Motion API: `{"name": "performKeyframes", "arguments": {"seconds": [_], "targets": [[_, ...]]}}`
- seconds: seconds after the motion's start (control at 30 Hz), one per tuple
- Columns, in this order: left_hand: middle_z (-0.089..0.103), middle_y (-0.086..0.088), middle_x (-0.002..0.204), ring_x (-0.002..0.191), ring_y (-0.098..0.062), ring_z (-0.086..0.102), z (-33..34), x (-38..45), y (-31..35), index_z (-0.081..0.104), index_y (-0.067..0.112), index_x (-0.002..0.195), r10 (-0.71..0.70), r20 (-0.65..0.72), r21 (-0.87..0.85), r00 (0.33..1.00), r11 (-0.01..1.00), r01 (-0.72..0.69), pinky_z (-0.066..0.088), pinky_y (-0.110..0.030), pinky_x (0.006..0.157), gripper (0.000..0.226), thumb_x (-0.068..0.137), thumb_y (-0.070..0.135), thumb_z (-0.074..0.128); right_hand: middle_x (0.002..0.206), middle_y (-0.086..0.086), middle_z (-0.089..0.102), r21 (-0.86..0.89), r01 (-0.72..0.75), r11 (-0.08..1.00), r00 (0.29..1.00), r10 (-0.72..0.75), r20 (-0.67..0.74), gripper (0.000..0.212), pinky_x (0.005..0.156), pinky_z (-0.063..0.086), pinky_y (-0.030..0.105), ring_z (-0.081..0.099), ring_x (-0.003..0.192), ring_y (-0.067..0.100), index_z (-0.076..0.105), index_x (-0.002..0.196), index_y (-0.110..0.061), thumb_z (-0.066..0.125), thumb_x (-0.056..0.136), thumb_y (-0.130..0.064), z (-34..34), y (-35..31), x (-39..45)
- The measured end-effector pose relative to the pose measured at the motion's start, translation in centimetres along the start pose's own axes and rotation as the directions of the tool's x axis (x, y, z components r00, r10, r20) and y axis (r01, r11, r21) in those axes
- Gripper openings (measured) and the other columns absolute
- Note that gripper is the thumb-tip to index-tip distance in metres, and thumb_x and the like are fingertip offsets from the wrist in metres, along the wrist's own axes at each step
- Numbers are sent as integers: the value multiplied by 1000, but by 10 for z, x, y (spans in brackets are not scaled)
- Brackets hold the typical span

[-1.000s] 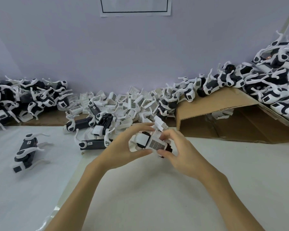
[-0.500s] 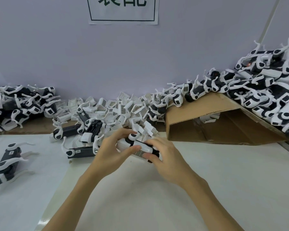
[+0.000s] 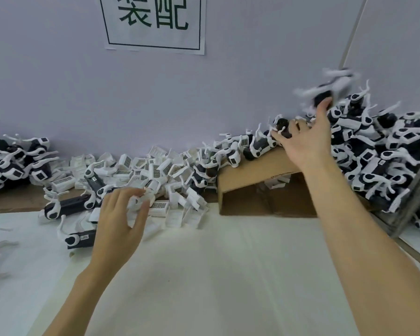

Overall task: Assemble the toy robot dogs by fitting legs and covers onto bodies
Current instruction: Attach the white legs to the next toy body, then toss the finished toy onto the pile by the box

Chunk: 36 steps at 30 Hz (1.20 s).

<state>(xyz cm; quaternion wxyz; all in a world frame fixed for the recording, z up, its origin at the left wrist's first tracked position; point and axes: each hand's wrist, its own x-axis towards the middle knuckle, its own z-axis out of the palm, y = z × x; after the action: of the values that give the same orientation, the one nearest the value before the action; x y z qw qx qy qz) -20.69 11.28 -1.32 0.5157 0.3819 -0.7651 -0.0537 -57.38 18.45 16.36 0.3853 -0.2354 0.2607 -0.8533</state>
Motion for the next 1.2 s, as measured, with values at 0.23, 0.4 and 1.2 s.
{"name": "performKeyframes", "arguments": {"seconds": [0.23,0.4,1.2], "targets": [[50,-36,132,122,-57,48,2,-11,-23,65,-2,113,-218,-66,624,974,753,210,29,-70,105,45,89,33,80,147,15,58,-606,-204,769,934,338,114,52,105,53,55,51,142,33,44,153,-5,60,105,-18,-29,88,-62],[57,-30,95,82,-51,65,-3,-12,-36,63,-3,110,-302,-7,634,953,736,238,38,-63,94,31,91,18,77,119,16,76,-606,-289,742,851,489,193,22,95,61,42,74,111,33,69,124,-6,57,107,-14,-52,177,-144],[69,14,113,106,-15,63,1,-6,8,69,28,123,-252,23,-53,968,966,253,52,-39,94,45,85,13,87,85,8,74,-664,-281,693,875,469,120,24,69,55,26,69,75,20,73,114,-7,49,109,-9,-47,182,-160]]}}
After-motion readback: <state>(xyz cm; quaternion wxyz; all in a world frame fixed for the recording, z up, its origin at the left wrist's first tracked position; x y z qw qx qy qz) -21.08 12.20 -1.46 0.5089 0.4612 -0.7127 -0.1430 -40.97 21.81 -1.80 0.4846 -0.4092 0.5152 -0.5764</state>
